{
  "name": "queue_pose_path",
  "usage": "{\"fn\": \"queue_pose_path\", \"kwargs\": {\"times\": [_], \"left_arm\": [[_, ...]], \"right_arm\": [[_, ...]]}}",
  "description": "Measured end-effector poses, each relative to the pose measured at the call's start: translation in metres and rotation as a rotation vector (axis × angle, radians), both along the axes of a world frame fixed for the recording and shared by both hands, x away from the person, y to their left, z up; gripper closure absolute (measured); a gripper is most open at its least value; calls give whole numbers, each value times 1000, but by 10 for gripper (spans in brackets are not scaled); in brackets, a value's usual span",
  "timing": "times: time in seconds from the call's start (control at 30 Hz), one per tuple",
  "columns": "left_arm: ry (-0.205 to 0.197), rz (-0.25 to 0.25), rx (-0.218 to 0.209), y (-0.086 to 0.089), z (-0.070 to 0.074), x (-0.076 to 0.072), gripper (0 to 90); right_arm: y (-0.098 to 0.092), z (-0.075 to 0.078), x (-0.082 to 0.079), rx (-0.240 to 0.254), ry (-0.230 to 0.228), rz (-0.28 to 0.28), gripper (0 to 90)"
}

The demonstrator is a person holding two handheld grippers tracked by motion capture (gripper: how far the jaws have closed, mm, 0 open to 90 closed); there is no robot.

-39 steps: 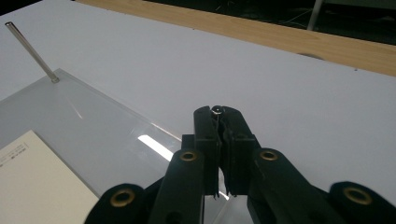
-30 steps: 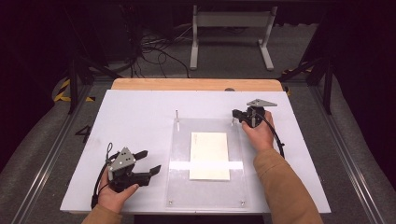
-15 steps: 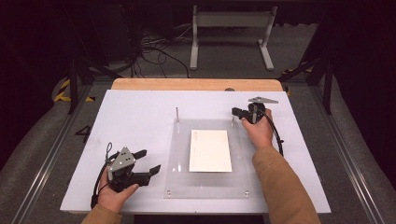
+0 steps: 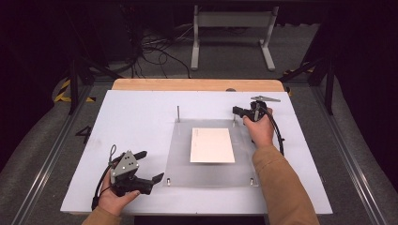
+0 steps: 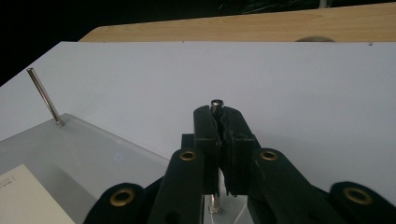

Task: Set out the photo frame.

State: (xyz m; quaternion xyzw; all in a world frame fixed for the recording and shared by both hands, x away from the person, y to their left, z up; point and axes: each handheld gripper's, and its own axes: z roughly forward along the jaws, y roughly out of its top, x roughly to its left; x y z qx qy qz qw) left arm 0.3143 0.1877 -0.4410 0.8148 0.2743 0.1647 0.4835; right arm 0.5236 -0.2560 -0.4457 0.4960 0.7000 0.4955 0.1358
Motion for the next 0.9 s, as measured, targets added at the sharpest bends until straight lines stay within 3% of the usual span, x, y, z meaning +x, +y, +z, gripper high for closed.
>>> {"fn": "queue_pose_path", "kwargs": {"times": [0.1, 0.37, 0.63, 0.9], "left_arm": [[-30, -5, 38, -4, 1, -5, 21], [-94, -55, 53, -23, 9, -14, 16], [-114, -86, -1, -37, 16, -9, 16], [-164, -115, -61, -49, 22, -7, 44]], "right_arm": [[0, 0, 2, 4, 10, -3, 859], [0, -1, 3, 16, 17, -7, 858], [-1, -2, 4, 32, 20, -12, 858], [-1, -3, 5, 45, 26, -18, 857]]}}
